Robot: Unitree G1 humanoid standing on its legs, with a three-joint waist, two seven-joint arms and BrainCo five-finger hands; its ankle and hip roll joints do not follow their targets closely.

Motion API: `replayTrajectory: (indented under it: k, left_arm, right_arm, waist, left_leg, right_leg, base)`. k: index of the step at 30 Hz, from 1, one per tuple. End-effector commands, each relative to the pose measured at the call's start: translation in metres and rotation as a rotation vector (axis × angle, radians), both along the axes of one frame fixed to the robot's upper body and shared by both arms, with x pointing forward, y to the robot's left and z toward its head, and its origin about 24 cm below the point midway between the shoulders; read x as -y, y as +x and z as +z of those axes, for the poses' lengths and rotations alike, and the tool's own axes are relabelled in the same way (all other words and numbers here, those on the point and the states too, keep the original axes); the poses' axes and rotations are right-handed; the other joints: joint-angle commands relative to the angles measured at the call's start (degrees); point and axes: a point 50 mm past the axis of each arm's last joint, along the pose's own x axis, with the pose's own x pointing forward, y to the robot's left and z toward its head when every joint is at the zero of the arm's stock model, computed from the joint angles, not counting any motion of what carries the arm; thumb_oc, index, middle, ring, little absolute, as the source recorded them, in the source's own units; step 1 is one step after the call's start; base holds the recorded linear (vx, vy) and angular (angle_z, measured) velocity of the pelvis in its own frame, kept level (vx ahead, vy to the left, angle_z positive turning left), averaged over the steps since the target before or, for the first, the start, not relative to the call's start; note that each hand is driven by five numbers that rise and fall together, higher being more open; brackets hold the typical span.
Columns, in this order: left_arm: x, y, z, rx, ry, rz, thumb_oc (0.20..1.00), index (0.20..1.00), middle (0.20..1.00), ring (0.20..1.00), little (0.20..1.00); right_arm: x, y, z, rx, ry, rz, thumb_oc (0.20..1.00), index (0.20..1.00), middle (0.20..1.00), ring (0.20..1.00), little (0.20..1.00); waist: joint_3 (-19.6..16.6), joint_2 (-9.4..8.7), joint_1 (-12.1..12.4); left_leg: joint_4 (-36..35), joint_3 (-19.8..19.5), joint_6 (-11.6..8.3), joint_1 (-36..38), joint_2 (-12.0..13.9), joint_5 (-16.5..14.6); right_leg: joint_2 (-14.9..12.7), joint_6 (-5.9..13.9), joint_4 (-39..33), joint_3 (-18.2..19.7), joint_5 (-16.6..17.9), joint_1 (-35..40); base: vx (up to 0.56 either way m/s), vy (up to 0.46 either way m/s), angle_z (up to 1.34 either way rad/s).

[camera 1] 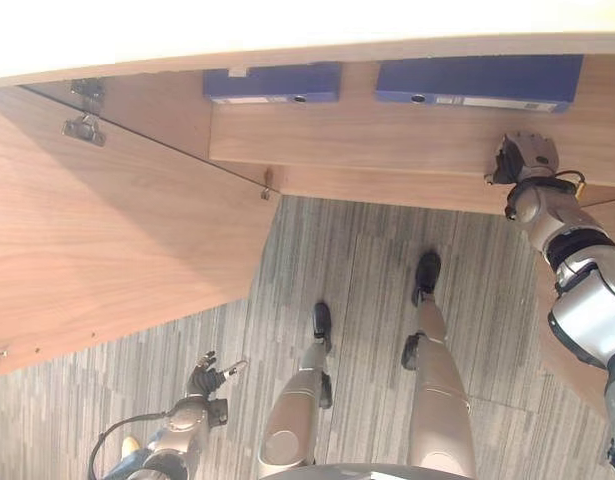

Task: Put the empty folder in the office cabinet

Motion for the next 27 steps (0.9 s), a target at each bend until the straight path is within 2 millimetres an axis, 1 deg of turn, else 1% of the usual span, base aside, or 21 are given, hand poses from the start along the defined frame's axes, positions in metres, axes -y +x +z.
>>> replayTrajectory:
  k: [1,6,10,12,13,14,15,17,18,20,21,22,23,24,25,26,27]
  left_arm:
    - [-0.028,0.001,0.006,-0.01,0.09,-0.025,1.0,1.0,1.0,1.0,1.0]
    - [-0.032,-0.004,0.006,-0.019,0.088,-0.024,1.0,1.0,1.0,1.0,1.0]
    - [-0.033,-0.01,0.004,-0.033,0.082,-0.023,1.0,1.0,1.0,1.0,1.0]
    - [-0.034,-0.009,0.004,-0.035,0.084,-0.021,1.0,1.0,1.0,1.0,1.0]
    - [-0.036,-0.009,0.004,-0.039,0.095,-0.02,1.0,1.0,1.0,1.0,1.0]
    - [-0.036,-0.009,0.004,-0.039,0.095,-0.02,1.0,1.0,1.0,1.0,1.0]
    - [-0.037,-0.007,0.004,-0.04,0.102,-0.015,1.0,1.0,1.0,1.0,1.0]
    - [-0.039,-0.003,0.005,-0.039,0.113,-0.008,1.0,1.0,1.0,1.0,1.0]
    - [-0.039,0.001,0.006,-0.03,0.119,0.002,1.0,1.0,1.0,1.0,1.0]
    - [-0.039,0.001,0.006,-0.031,0.12,0.002,1.0,1.0,1.0,1.0,1.0]
    - [-0.038,0.004,0.007,-0.024,0.121,0.012,1.0,1.0,1.0,1.0,1.0]
    - [-0.039,0.005,0.007,-0.024,0.127,0.019,1.0,1.0,1.0,1.0,1.0]
    - [-0.039,0.005,0.007,-0.024,0.127,0.019,1.0,1.0,1.0,1.0,1.0]
    - [-0.039,0.004,0.007,-0.026,0.127,0.028,1.0,1.0,1.0,1.0,1.0]
    - [-0.041,0.004,0.007,-0.027,0.132,0.042,1.0,1.0,1.0,1.0,1.0]
    - [-0.042,0.005,0.007,-0.026,0.133,0.049,1.0,1.0,1.0,1.0,1.0]
    - [-0.042,0.005,0.007,-0.026,0.133,0.049,1.0,1.0,1.0,1.0,1.0]
  right_arm:
    - [0.047,-0.03,0.174,0.529,-0.023,-0.199,0.2,0.2,0.2,0.2,0.2]
    - [0.042,-0.035,0.196,0.562,-0.059,-0.174,0.2,0.2,0.2,0.2,0.2]
    - [0.042,-0.04,0.206,0.592,-0.047,-0.143,0.2,0.2,0.2,0.2,0.2]
    - [0.038,-0.038,0.205,0.591,-0.054,-0.114,0.2,0.2,0.2,0.2,0.2]
    - [0.029,-0.035,0.202,0.583,-0.062,-0.072,0.2,0.2,0.2,0.2,0.2]
    - [0.029,-0.035,0.202,0.583,-0.062,-0.072,0.2,0.2,0.2,0.2,0.2]
    - [0.024,-0.032,0.198,0.573,-0.06,-0.05,0.2,0.2,0.2,0.2,0.2]
    - [0.022,-0.029,0.193,0.57,-0.041,-0.04,0.2,0.2,0.2,0.2,0.2]
    - [0.017,-0.025,0.184,0.576,0.011,-0.006,0.2,0.2,0.2,0.2,0.2]
    - [0.017,-0.025,0.184,0.576,0.013,-0.007,0.2,0.2,0.2,0.2,0.2]
    - [0.008,-0.022,0.172,0.586,0.057,0.056,0.2,0.2,0.2,0.2,0.2]
    - [0.003,-0.021,0.163,0.584,0.072,0.088,0.2,0.2,0.2,0.2,0.2]
    - [0.003,-0.021,0.163,0.584,0.072,0.088,0.2,0.2,0.2,0.2,0.2]
    - [-0.001,-0.021,0.156,0.584,0.082,0.118,0.2,0.2,0.2,0.2,0.2]
    - [-0.006,-0.019,0.143,0.562,0.1,0.149,0.2,0.2,0.2,0.2,0.2]
    - [-0.007,-0.018,0.138,0.556,0.107,0.158,0.2,0.2,0.2,0.2,0.2]
    - [-0.007,-0.018,0.138,0.556,0.107,0.158,0.2,0.2,0.2,0.2,0.2]
  waist:
    - [0.79,-0.24,4.3]
    - [0.38,-0.45,4.3]
    - [0.04,-0.56,4.39]
    - [0.05,-0.82,4.14]
    - [0.03,-1.29,3.74]
    - [0.03,-1.29,3.74]
    - [-0.01,-1.66,3.32]
    - [0.03,-2.06,3.27]
    - [0.15,-2.57,2.7]
    - [0.15,-2.68,2.7]
    - [0.42,-2.94,2.09]
    - [0.6,-3.15,1.85]
    - [0.6,-3.15,1.85]
    - [0.74,-3.42,1.5]
    - [1.04,-3.86,1.13]
    - [1.19,-4.08,1.01]
    - [1.19,-4.08,1.01]
  left_leg:
    - [0.04,-1.37,-3.55,8.89,4.37,0.64]
    - [0.04,-1.22,-3.44,8.72,4.57,0.85]
    - [0.04,-1.1,-3.35,8.95,4.74,0.74]
    - [0.04,-1.07,-3.33,9.17,4.73,0.52]
    - [0.04,-0.9,-3.26,9.43,4.78,0.11]
    - [0.04,-0.9,-3.26,9.43,4.78,0.11]
    - [0.04,-0.86,-3.19,9.38,4.61,-0.04]
    - [0.04,-0.61,-3.11,9.91,4.74,-0.61]
    - [0.04,-0.62,-2.95,10.02,4.54,-0.83]
    - [0.04,-0.64,-2.93,10.03,4.5,-0.81]
    - [0.04,-0.48,-2.77,10.3,4.45,-1.23]
    - [0.04,-0.36,-2.73,10.42,4.45,-1.47]
    - [0.04,-0.36,-2.73,10.42,4.45,-1.47]
    - [0.04,-0.23,-2.71,10.57,4.4,-1.86]
    - [0.04,-0.1,-2.66,10.77,4.37,-2.28]
    - [0.04,-0.09,-2.62,10.85,4.29,-2.52]
    - [0.04,-0.09,-2.62,10.85,4.29,-2.52]
  right_leg:
    - [-3.12,3.63,6.48,3.37,-2.53,1.14]
    - [-2.79,3.38,7.23,3.13,-3.0,0.63]
    - [-2.73,3.41,7.61,2.9,-3.09,0.66]
    - [-2.74,3.38,7.66,2.81,-3.18,0.93]
    - [-2.71,3.3,7.77,2.77,-3.2,1.0]
    - [-2.71,3.3,7.77,2.77,-3.2,1.0]
    - [-2.84,3.3,7.48,2.69,-2.91,1.08]
    - [-2.66,3.35,7.44,2.86,-2.96,1.42]
    - [-2.92,3.5,6.96,2.96,-2.37,1.81]
    - [-2.97,3.52,6.91,2.96,-2.34,1.85]
    - [-2.99,3.57,6.76,3.08,-2.11,2.09]
    - [-2.96,3.61,6.6,3.18,-2.02,2.26]
    - [-2.96,3.61,6.6,3.18,-2.02,2.26]
    - [-2.93,3.67,6.31,3.29,-1.93,2.55]
    - [-2.96,3.73,5.91,3.45,-1.62,2.78]
    - [-2.94,3.76,5.68,3.62,-1.47,2.92]
    - [-2.94,3.76,5.68,3.62,-1.47,2.92]
  base:
    - [0.01,-0.017,0.13]
    - [0.01,-0.01,-0.02]
    - [0.0,-0.003,-0.01]
    - [-0.01,-0.007,-0.09]
    - [-0.01,-0.011,-0.03]
    - [-0.02,-0.006,0.09]
    - [-0.02,-0.008,0.07]
    - [-0.03,-0.002,0.0]
    - [-0.02,0.006,-0.04]
    - [-0.01,0.002,-0.03]
    - [0.0,0.0,0.0]
    - [0.0,0.0,0.0]
    - [0.0,0.0,0.0]
    - [0.0,0.0,0.0]
    - [-0.03,-0.016,-0.04]
    - [-0.02,-0.01,-0.04]
    - [0.0,0.0,0.0]
